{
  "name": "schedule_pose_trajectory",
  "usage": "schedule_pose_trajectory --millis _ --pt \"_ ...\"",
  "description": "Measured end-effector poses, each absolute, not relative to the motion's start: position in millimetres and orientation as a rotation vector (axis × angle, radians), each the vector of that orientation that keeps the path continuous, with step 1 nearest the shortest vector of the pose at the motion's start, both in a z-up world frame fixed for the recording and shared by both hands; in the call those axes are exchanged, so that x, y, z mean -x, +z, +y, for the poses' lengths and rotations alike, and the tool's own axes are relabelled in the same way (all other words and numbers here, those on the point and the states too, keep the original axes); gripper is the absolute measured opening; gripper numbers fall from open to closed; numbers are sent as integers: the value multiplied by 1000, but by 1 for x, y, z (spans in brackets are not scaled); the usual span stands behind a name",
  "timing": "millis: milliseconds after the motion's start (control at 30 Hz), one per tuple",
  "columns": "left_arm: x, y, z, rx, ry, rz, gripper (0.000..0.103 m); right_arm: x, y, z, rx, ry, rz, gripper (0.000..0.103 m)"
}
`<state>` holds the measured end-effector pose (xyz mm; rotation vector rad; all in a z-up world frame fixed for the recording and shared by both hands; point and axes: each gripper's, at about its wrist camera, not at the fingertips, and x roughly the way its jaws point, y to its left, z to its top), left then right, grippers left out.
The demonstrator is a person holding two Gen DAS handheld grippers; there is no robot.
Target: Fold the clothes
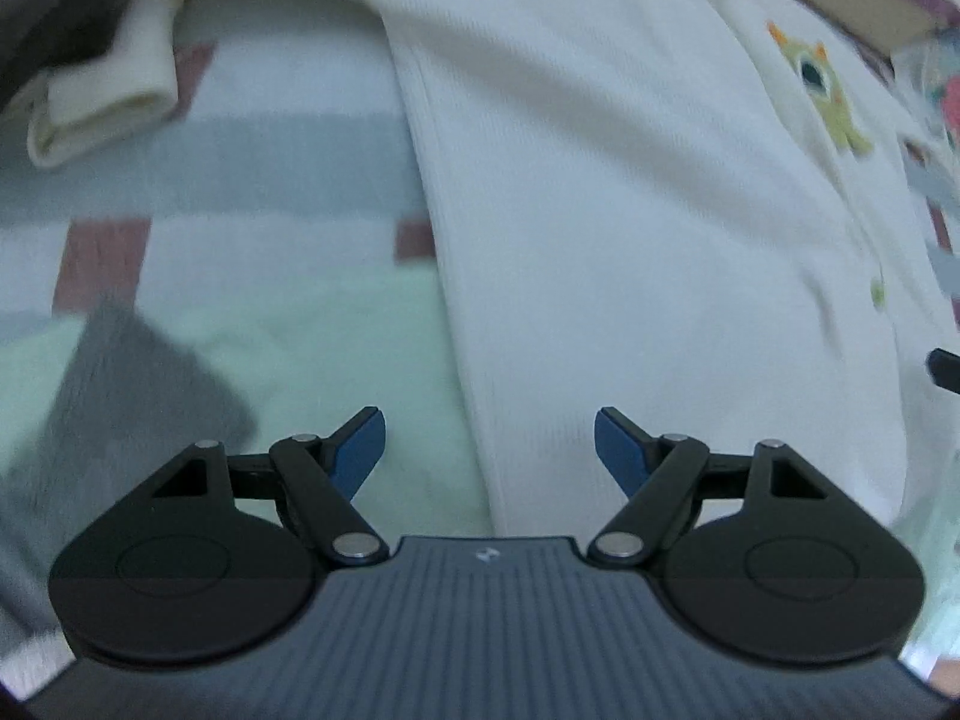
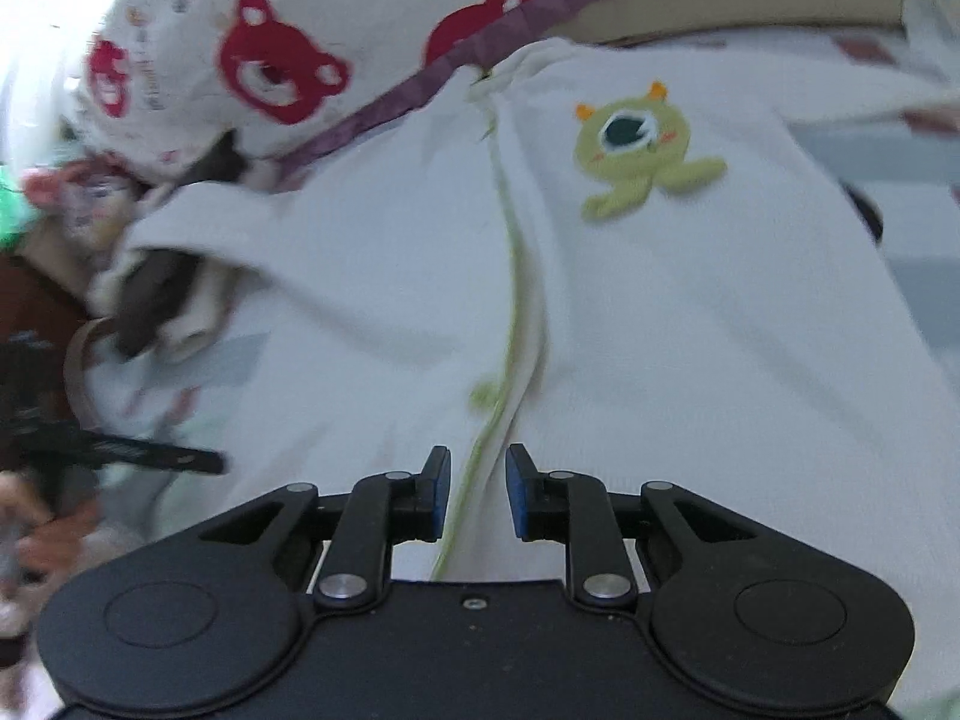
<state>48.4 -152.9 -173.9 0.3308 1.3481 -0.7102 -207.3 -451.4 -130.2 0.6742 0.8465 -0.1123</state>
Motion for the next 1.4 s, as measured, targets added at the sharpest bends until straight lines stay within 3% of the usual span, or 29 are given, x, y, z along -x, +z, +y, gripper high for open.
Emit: schedule_pose_trajectory --millis 133,200,300,333,367,400,433,567,667,733,833,933,1200,1267,1300,1333,1367,1400 --pt "-31 -186 -145 -343 -691 1407 79 225 -134 -434 -701 31 901 26" --pt "-26 -191 -141 -330 -682 1433 81 226 -141 -425 -702 58 913 35" --pt "-18 -191 -139 -317 -689 1449 85 221 -153 -414 -682 58 896 41" --pt "-16 -192 -138 -313 -691 1454 81 219 -157 -411 -679 69 886 42" --pt "-13 -192 -137 -308 -694 1459 73 217 -160 -407 -678 110 879 30" --pt "-10 -189 -136 -306 -709 1450 41 214 -162 -404 -679 181 874 7" --pt "-8 -186 -134 -290 -722 1446 17 212 -161 -406 -701 222 848 6" --pt "-7 -175 -120 -201 -728 1448 16 207 -147 -435 -873 260 660 6" --pt "0 -168 -118 -248 -755 1458 28 199 -149 -451 -809 126 718 6" --pt "10 -164 -120 -313 -774 1450 52 194 -153 -458 -758 34 783 6" --pt "24 -168 -123 -393 -791 1456 67 196 -162 -458 -755 18 836 6" --pt "31 -177 -128 -452 -762 1477 76 201 -170 -457 -792 10 837 6" --pt "46 -187 -150 -626 -684 1391 83 202 -179 -469 -845 -1 830 6" --pt "48 -188 -153 -625 -687 1378 75 201 -181 -470 -851 4 831 6" --pt "48 -185 -154 -611 -694 1363 57 201 -181 -471 -852 6 832 6" --pt "49 -178 -153 -586 -731 1355 24 202 -182 -472 -854 10 833 6" --pt "49 -172 -151 -545 -767 1359 6 203 -182 -473 -858 14 837 6" --pt "50 -162 -147 -529 -777 1337 5 203 -183 -474 -864 19 843 6"
